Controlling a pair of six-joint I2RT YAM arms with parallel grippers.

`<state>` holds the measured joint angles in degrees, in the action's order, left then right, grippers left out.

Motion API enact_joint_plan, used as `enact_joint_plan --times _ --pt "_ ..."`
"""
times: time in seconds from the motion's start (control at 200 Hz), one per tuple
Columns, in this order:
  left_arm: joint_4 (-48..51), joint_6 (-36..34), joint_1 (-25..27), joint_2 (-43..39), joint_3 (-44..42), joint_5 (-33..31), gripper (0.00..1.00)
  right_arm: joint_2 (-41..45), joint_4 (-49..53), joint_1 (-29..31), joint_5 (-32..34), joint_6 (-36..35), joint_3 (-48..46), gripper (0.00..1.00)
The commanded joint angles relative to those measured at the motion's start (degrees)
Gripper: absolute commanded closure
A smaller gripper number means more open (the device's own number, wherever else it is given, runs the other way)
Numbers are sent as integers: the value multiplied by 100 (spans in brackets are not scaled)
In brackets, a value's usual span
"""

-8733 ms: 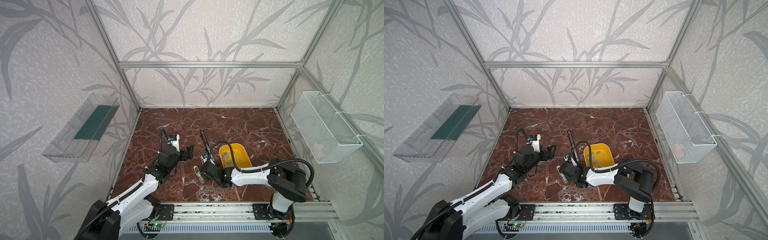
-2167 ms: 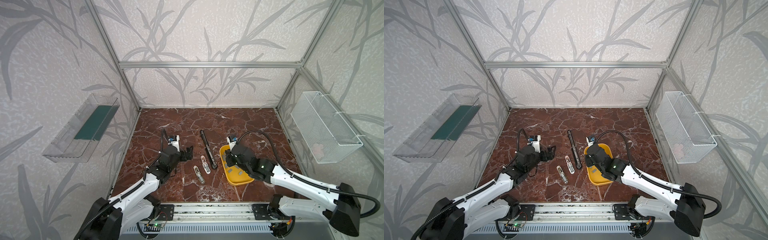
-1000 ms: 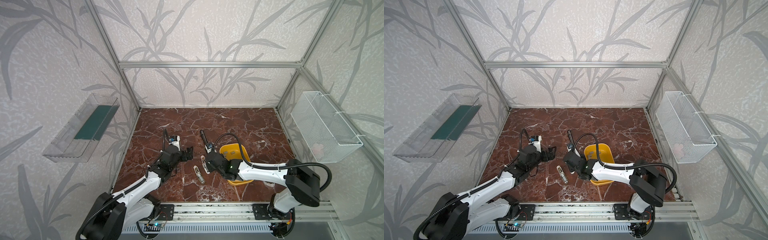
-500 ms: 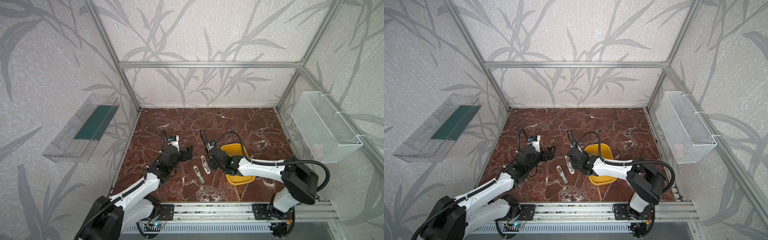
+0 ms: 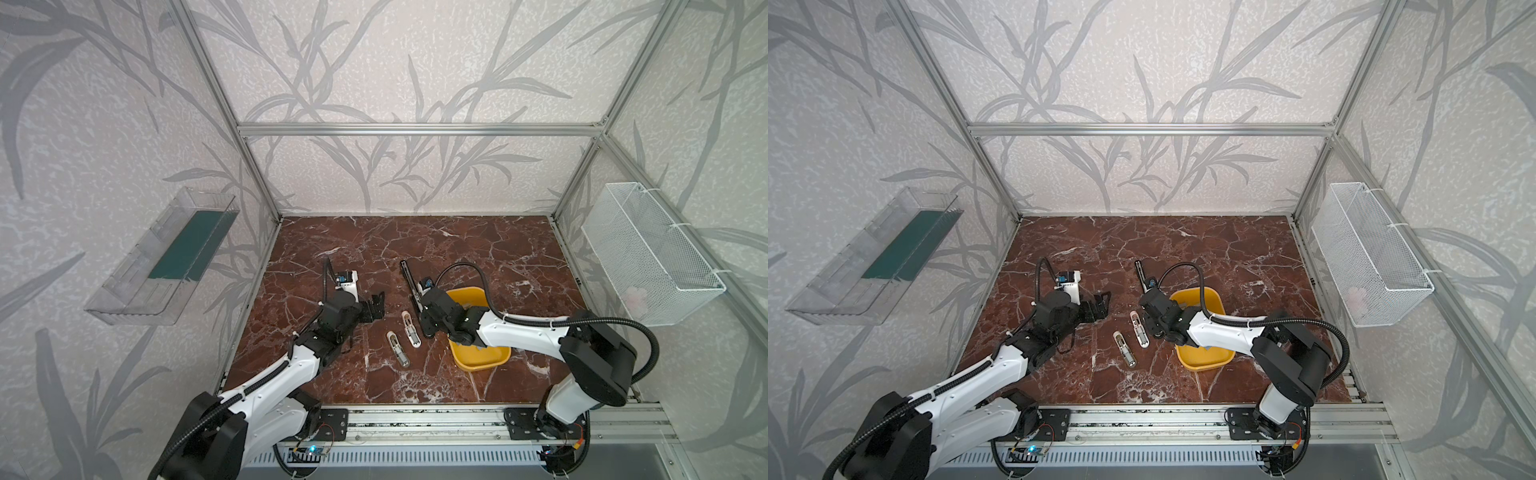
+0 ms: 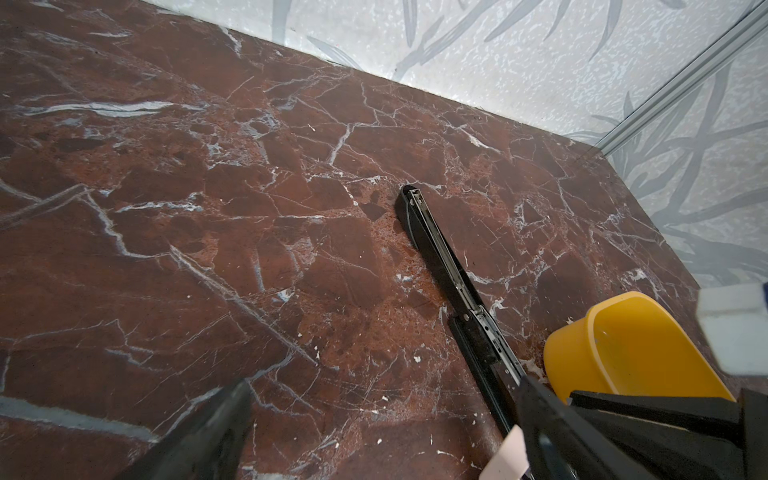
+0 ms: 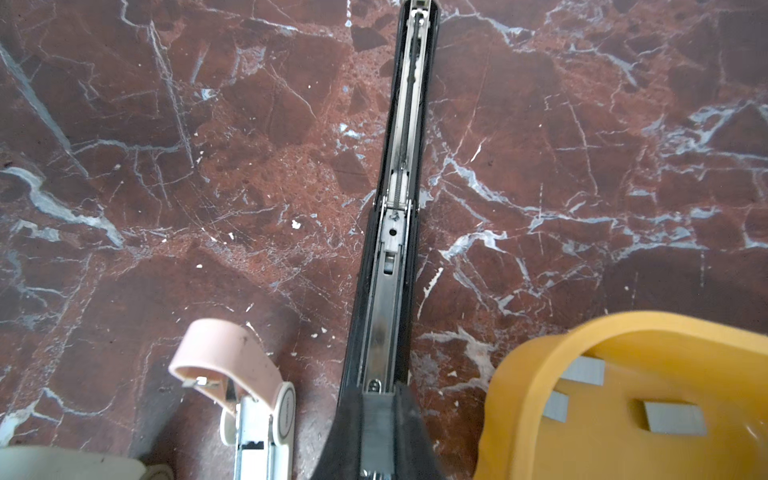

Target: Load the staples into the stapler

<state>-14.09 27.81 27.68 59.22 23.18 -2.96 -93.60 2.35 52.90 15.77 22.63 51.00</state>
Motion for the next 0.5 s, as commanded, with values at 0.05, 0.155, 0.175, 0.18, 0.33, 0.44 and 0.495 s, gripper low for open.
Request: enact_joint_plan --times 0.05,0.155,0.175,0.18,0.33,0.44,0.495 --pt "49 -74 -11 -102 99 -91 1 -96 -33 -8 -129 -28 84 91" --pt "55 -75 -15 -99 102 -91 1 -153 65 -9 -129 -31 148 91" --pt "55 -75 -9 -103 103 -91 1 -162 93 -9 -128 -23 168 92" --pt "55 -75 -13 -103 101 -91 1 -165 96 -9 -127 -22 170 92" --pt "64 -83 -13 -113 112 -103 1 -206 168 -8 -74 18 216 92" --pt "64 -85 -11 -113 102 -99 1 -246 226 -13 -45 31 260 92" --pt "64 -83 -9 -114 114 -99 1 -272 252 -8 -24 31 282 92"
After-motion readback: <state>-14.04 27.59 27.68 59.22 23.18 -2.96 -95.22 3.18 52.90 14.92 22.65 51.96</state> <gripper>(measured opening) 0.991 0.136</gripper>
